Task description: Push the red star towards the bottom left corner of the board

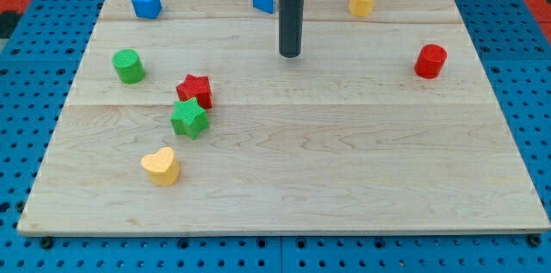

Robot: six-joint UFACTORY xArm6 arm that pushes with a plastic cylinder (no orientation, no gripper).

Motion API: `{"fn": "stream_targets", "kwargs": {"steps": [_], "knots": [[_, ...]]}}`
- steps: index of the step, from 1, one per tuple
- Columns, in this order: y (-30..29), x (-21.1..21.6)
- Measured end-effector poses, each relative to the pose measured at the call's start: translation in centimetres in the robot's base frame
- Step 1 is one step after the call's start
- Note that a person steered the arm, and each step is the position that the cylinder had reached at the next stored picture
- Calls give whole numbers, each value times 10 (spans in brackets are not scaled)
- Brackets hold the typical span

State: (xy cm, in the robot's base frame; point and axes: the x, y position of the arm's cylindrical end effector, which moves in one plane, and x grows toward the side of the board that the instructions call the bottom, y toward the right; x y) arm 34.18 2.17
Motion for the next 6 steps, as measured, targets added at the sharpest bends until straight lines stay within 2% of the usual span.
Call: {"fn": "stream_targets", "kwargs": {"steps": [2, 6], "knots": [[5, -7], [-34, 3]]}}
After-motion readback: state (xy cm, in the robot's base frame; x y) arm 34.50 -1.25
